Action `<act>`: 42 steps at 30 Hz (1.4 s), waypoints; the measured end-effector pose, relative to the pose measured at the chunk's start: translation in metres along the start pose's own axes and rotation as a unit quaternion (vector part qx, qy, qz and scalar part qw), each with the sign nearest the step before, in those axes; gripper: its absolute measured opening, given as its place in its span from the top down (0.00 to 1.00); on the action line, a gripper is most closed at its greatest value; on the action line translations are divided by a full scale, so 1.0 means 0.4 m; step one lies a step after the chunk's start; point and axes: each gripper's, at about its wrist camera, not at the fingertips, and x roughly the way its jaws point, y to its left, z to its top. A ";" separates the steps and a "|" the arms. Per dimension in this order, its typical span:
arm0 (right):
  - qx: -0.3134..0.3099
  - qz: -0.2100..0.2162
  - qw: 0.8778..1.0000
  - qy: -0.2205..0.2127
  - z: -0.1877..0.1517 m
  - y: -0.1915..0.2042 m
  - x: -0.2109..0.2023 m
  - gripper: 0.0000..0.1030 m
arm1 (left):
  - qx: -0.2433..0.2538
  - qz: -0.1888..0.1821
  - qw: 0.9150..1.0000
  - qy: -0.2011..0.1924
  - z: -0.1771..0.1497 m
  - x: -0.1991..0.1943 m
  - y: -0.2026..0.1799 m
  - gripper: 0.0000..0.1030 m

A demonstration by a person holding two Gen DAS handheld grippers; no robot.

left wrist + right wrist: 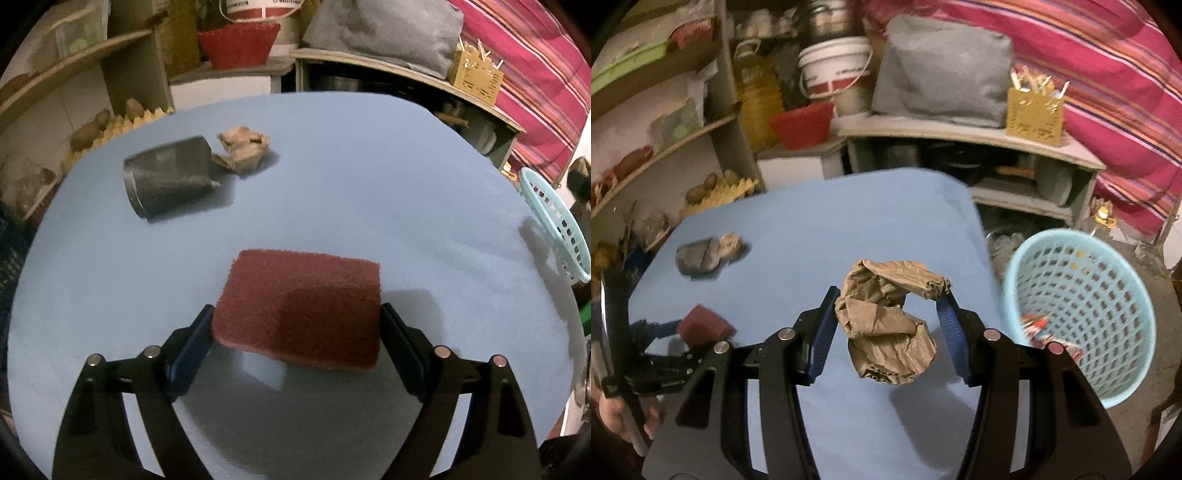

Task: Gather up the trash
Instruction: 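Carry the brown paper with the right tool while the left tool carries the pad to the wastebasket, then open the right tool over the wastebasket while the left tool releases the maroon pad into it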

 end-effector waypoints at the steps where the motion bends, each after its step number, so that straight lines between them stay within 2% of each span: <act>1: 0.002 -0.006 1.000 -0.002 0.011 -0.016 -0.004 0.48 | -0.001 -0.001 1.000 -0.006 0.006 -0.011 -0.002 0.17; 8: 0.025 -0.047 0.998 -0.014 0.052 -0.141 -0.023 0.48 | 0.008 0.012 0.999 -0.046 0.062 -0.079 -0.058 0.17; 14: 0.048 -0.074 0.996 -0.007 0.006 -0.250 -0.018 0.48 | 0.018 0.003 0.997 -0.073 0.122 -0.109 -0.153 0.17; 18: 0.032 -0.097 0.995 -0.014 -0.009 -0.284 -0.036 0.48 | 0.025 -0.004 0.995 -0.092 0.164 -0.123 -0.235 0.17; 25: 0.054 -0.113 0.992 -0.021 -0.038 -0.382 -0.065 0.48 | 0.035 -0.025 0.994 -0.104 0.209 -0.121 -0.377 0.17; 29: 0.061 -0.107 0.992 -0.035 -0.045 -0.413 -0.080 0.48 | 0.054 -0.033 0.991 -0.115 0.227 -0.111 -0.455 0.17; 36: 0.060 -0.117 0.991 -0.020 -0.057 -0.448 -0.051 0.48 | 0.075 -0.068 0.988 -0.113 0.262 -0.065 -0.595 0.17; 42: 0.063 -0.126 0.990 -0.002 -0.060 -0.485 -0.025 0.47 | 0.104 -0.080 0.985 -0.113 0.273 -0.041 -0.691 0.17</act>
